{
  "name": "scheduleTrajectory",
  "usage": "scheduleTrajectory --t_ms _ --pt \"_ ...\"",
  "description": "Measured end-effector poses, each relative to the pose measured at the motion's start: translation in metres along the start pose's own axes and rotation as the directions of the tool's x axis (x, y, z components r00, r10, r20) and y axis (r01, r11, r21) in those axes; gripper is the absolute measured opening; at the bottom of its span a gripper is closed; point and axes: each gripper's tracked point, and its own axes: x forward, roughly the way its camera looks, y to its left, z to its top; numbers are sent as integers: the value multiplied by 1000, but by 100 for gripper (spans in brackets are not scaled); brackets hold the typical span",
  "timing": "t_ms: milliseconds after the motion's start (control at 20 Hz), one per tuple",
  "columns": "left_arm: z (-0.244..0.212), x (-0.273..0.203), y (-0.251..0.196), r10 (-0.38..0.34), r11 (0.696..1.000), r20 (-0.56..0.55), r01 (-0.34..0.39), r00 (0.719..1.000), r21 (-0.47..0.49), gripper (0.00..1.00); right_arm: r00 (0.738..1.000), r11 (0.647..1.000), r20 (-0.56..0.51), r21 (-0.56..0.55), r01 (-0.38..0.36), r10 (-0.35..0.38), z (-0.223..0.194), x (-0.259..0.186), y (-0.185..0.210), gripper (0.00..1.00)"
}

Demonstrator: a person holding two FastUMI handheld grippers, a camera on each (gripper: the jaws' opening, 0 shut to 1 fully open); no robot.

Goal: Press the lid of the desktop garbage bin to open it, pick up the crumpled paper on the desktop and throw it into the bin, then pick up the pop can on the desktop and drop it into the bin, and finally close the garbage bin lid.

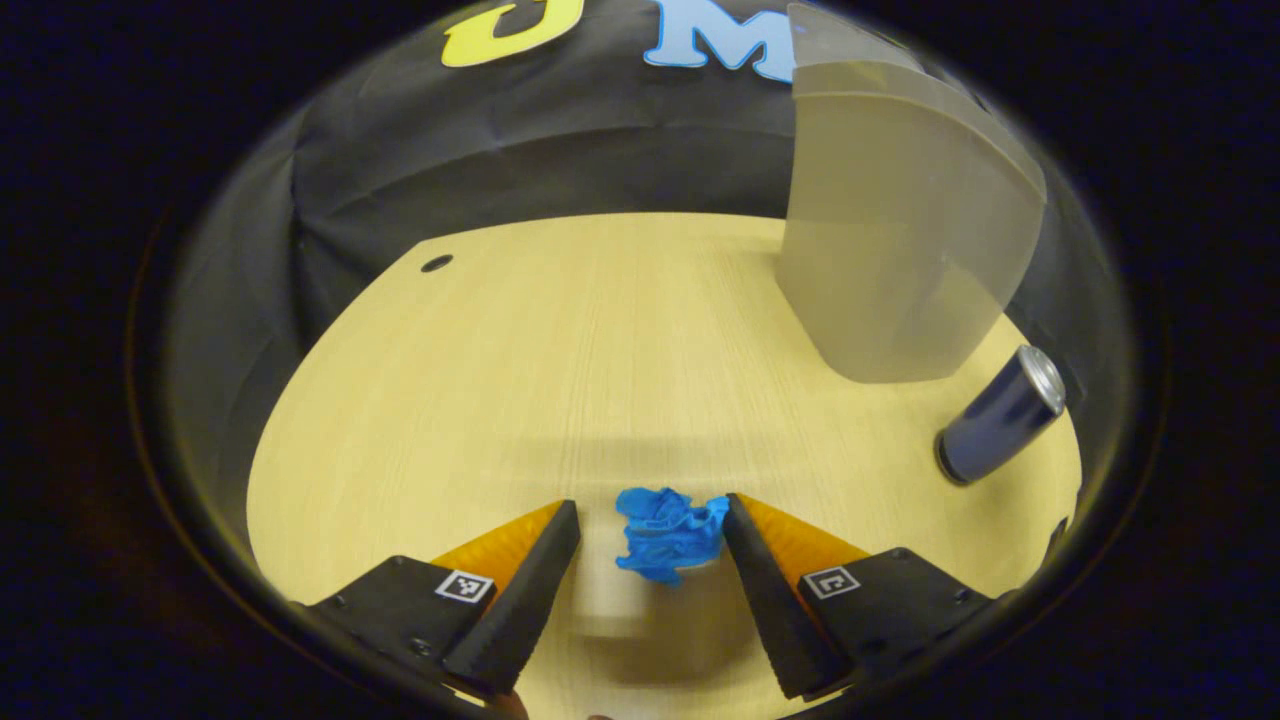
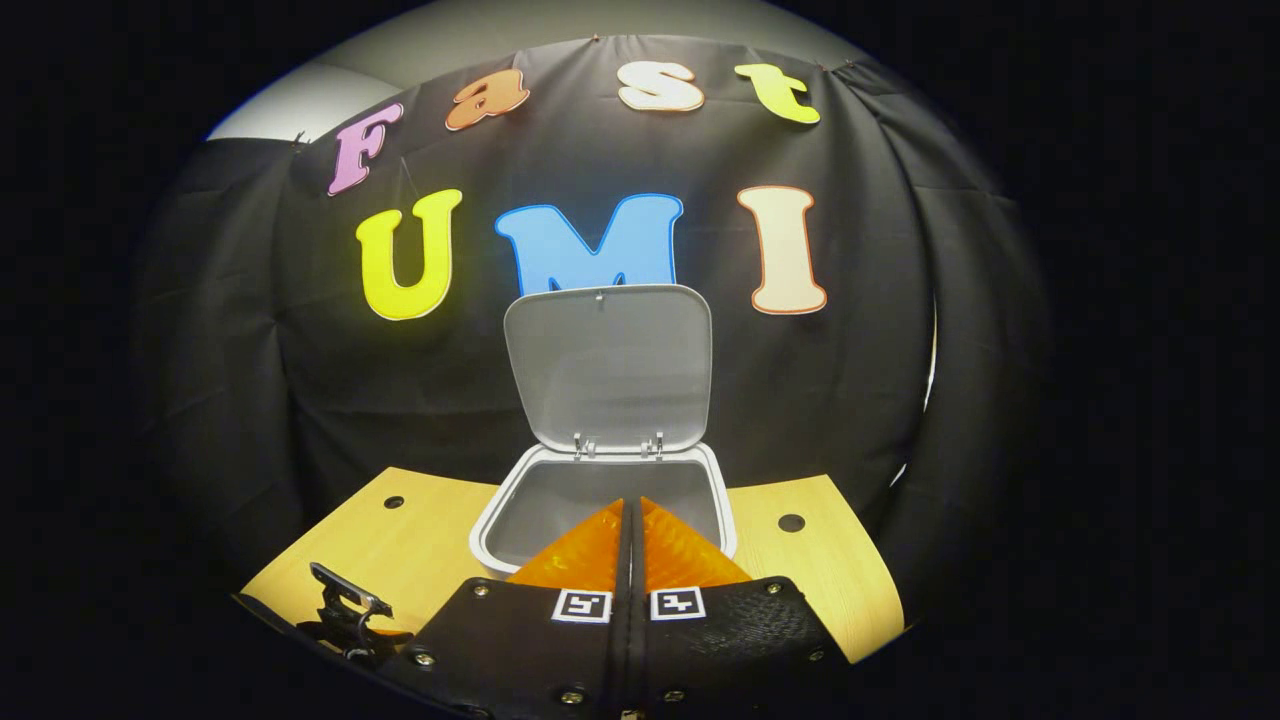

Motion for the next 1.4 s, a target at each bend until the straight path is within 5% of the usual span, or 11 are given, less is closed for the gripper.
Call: scheduleTrajectory --t_ms 450,750,850,1350,1400 --pt "2 2 2 3 1000 15 -3 1000 16 100 1000 1000 -28 18 7 -7 -12 2 0 0" --pt "6 6 7 22 998 4 -22 1000 59 49 999 1000 -36 11 -3 3 -15 1 3 0" --pt "7 5 8 28 997 0 -27 1000 76 42 999 1000 -36 12 -1 2 -15 -1 1 0" --pt "53 -23 0 8 991 102 -21 995 130 42 999 1000 -44 31 -2 3 -22 0 -1 0" --pt "58 -24 -3 4 991 115 -19 993 132 49 999 999 -48 33 -4 6 -23 0 0 0"
